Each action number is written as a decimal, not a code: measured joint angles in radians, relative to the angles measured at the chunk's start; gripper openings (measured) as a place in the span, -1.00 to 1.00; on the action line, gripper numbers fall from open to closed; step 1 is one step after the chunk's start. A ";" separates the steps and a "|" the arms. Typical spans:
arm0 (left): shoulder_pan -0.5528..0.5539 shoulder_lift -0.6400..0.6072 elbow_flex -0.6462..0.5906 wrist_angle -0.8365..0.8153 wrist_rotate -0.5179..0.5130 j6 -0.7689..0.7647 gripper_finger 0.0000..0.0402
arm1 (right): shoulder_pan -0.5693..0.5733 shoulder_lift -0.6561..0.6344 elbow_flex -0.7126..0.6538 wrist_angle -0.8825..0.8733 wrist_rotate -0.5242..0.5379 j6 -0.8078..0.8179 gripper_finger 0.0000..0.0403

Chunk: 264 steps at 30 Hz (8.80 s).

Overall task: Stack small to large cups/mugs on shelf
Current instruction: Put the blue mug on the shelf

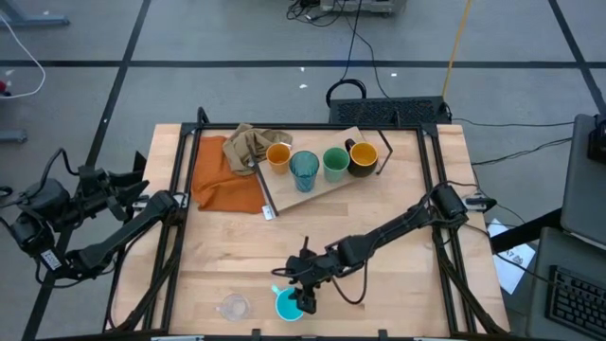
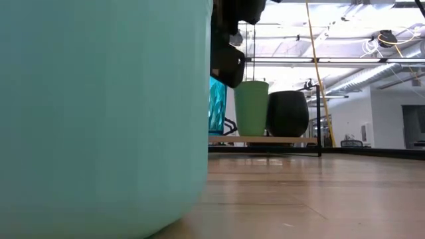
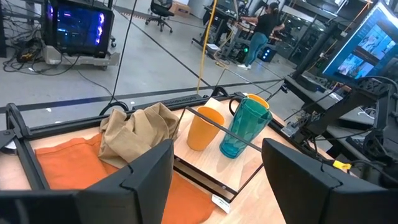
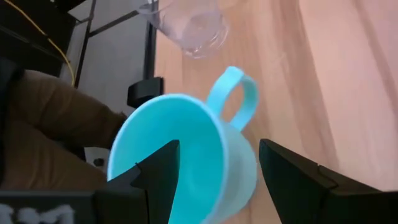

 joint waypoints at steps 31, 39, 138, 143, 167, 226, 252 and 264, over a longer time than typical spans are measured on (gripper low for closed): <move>0.000 0.000 0.000 0.004 0.002 0.000 0.21 | 0.012 0.034 0.000 -0.018 -0.009 0.012 -0.76; 0.000 0.000 0.000 0.004 0.002 0.008 0.21 | 0.012 0.035 0.000 -0.036 -0.002 0.076 -0.97; 0.065 0.100 -0.387 0.793 -0.112 -0.077 0.21 | -1.194 -0.094 0.766 -0.732 -0.303 -0.725 -1.00; 0.066 0.100 -0.387 0.792 -0.112 -0.084 0.21 | -1.173 -0.077 0.767 -0.751 -0.288 -0.744 -1.00; 0.065 0.100 -0.386 0.782 -0.103 -0.128 0.21 | -1.073 -0.067 0.556 -0.804 -0.158 -0.827 -1.00; 0.066 0.100 -0.386 0.739 -0.101 -0.154 0.21 | -1.013 -0.068 0.238 -0.574 -0.189 -0.860 -1.00; 0.066 0.100 -0.386 0.739 -0.101 -0.153 0.21 | -1.006 -0.068 0.238 -0.582 -0.187 -0.883 -0.87; 0.065 0.100 -0.386 0.739 -0.101 -0.153 0.21 | -0.994 -0.068 0.239 -0.566 -0.185 -0.880 -0.78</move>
